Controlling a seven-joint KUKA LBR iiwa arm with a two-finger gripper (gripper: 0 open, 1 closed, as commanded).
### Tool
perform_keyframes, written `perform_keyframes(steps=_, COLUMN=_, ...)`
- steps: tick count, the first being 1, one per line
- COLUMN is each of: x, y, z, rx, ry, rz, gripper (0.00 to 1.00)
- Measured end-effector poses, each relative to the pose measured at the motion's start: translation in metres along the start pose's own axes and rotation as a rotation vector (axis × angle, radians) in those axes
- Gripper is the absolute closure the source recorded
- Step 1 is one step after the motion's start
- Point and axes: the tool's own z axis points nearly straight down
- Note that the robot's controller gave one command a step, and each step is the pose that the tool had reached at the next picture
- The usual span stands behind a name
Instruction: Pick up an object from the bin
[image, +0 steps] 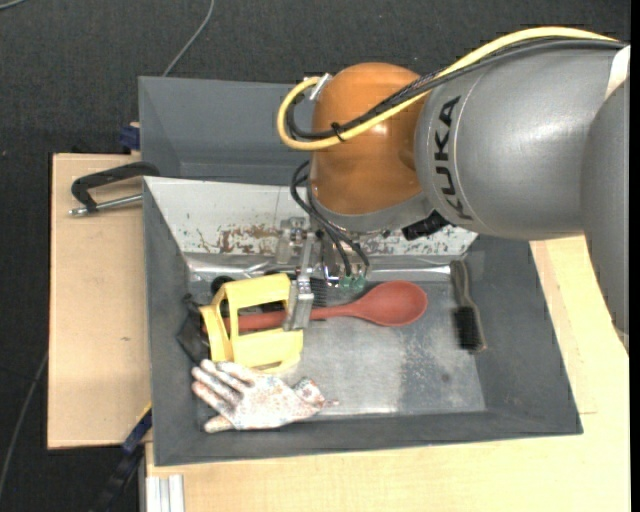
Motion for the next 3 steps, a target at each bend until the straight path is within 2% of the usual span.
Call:
perform_keyframes(steps=1, x=0.0, y=0.0, z=-0.003, rx=-0.001, ry=-0.003, rz=0.001, gripper=0.0)
perform_keyframes(steps=2, x=-0.006, y=-0.013, z=-0.015, rx=-0.003, ry=-0.007, rz=-0.189, gripper=0.0)
perform_keyframes(steps=3, x=-0.015, y=-0.007, z=0.021, rx=0.0, ry=-0.016, rz=-0.355, gripper=0.0)
